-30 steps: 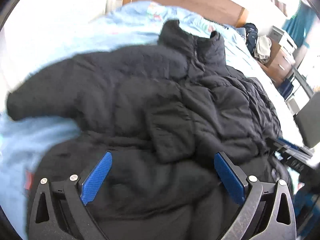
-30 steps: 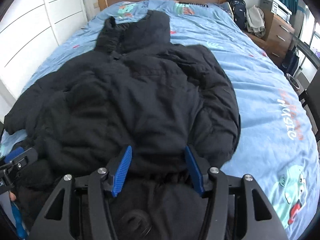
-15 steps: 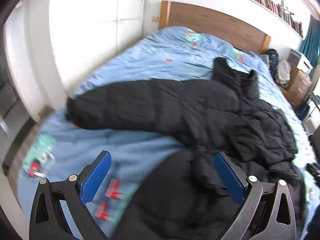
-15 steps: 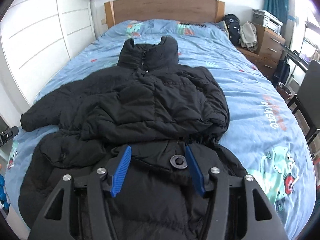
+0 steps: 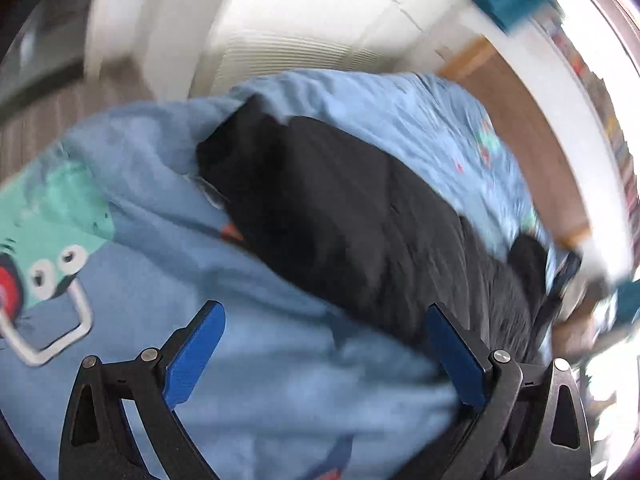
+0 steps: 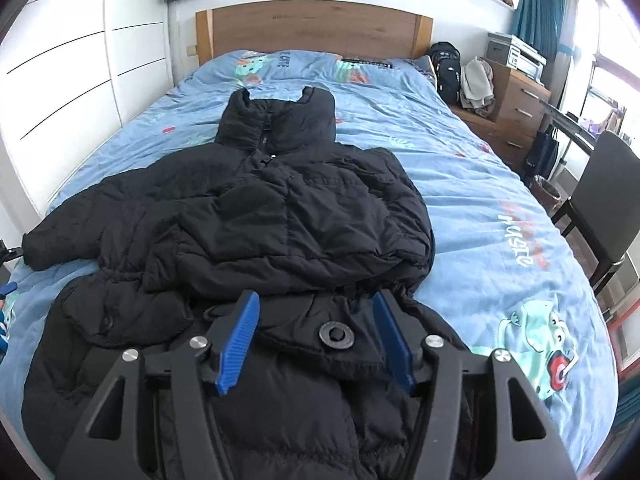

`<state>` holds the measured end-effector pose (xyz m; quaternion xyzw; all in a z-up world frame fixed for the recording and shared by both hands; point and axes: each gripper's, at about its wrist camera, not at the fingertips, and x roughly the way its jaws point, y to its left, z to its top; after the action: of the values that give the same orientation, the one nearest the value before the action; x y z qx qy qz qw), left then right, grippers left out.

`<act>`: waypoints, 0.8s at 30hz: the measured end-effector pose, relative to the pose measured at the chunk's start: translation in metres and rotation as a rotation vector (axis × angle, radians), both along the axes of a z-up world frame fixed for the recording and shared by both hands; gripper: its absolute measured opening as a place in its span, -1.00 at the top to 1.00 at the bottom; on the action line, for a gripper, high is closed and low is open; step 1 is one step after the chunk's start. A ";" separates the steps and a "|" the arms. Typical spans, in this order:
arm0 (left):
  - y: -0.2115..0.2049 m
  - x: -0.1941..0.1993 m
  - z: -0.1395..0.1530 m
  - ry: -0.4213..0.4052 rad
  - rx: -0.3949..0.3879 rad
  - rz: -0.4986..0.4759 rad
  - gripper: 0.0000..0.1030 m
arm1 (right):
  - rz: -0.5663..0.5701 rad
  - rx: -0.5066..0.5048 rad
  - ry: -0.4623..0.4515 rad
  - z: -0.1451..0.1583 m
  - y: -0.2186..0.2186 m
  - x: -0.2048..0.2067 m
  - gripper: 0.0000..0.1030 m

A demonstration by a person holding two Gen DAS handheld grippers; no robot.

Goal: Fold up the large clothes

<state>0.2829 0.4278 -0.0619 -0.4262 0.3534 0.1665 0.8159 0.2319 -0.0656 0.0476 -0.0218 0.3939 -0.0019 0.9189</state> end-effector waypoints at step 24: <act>0.038 0.041 -0.027 -0.174 -0.295 0.051 0.76 | 0.004 -0.005 0.066 -0.036 0.001 0.022 -0.13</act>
<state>0.3242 0.4654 -0.0889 -0.5627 0.2911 0.0959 0.7677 0.2537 -0.0648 0.0115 -0.0252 0.4239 -0.0003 0.9053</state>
